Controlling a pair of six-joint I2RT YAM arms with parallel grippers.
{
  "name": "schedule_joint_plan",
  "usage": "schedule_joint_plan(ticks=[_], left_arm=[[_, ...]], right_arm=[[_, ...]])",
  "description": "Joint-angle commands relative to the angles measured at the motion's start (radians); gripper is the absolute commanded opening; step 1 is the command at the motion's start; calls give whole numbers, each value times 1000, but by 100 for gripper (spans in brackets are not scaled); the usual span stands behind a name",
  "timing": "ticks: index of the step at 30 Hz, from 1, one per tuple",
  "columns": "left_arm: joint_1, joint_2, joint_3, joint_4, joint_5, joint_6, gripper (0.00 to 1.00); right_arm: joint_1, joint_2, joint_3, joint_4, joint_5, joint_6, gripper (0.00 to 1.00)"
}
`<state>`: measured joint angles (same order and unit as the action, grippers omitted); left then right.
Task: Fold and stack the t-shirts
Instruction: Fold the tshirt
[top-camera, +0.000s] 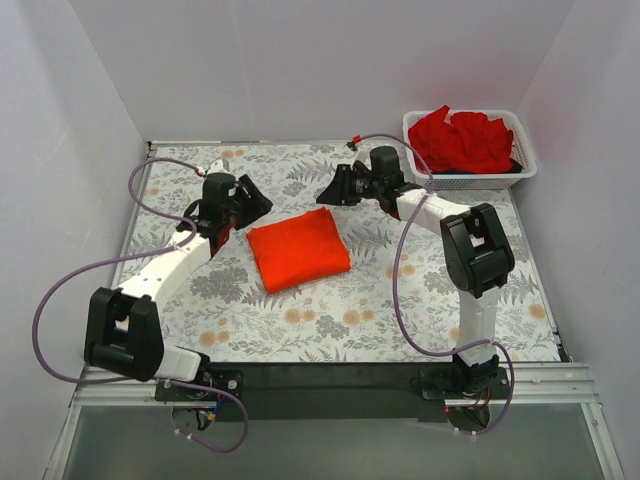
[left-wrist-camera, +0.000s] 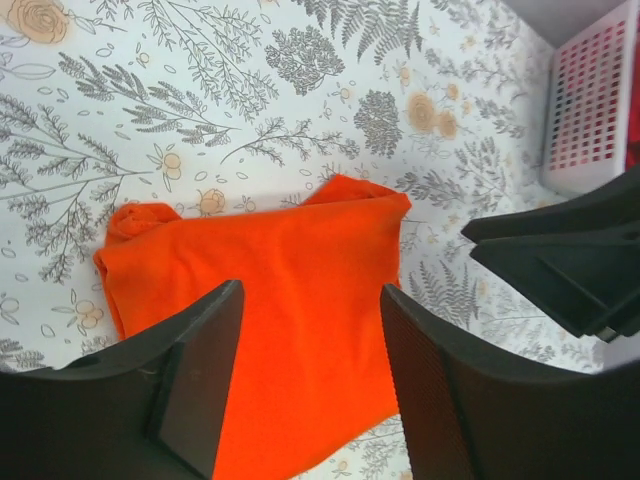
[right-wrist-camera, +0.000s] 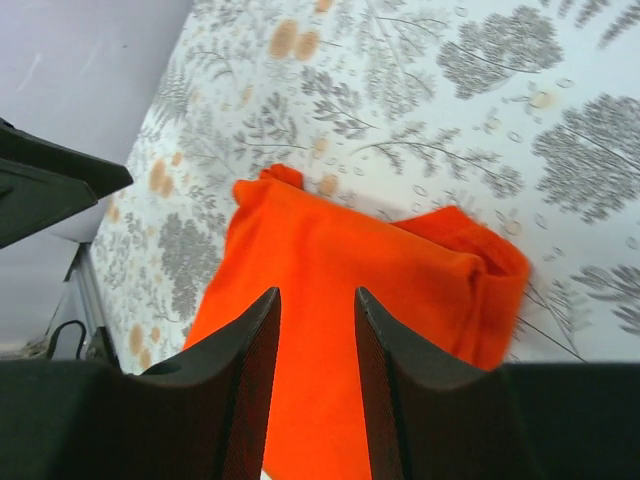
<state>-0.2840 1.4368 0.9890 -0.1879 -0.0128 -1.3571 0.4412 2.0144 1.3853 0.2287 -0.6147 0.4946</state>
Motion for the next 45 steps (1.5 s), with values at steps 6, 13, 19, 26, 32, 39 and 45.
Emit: schedule_joint_plan(ticks=[6,13,19,26,32,39,45], left_arm=[[46,3,-162,142,10,-106,42],[109,250,-69,183,79,-126,29],[140,396,-36,211,105,-135,25],[161,416,0,197,126,-82,37],[158,256,57,136,169,-25,63],[57,-12,-70,76,139,-72,62],[-50,-113,-289,142,214,-178,37]], right_arm=[[63,147,127,179,-95,150,42],[27,296,147,222,-51,205,43],[-56,389,87,302,-49,282,42],[-91,336,40,325,-92,285,42],[-93,126,-44,324,-109,277,42],[-59,-75,-224,324,-167,263,42],[-22,-137,-382,325,-221,214,36]])
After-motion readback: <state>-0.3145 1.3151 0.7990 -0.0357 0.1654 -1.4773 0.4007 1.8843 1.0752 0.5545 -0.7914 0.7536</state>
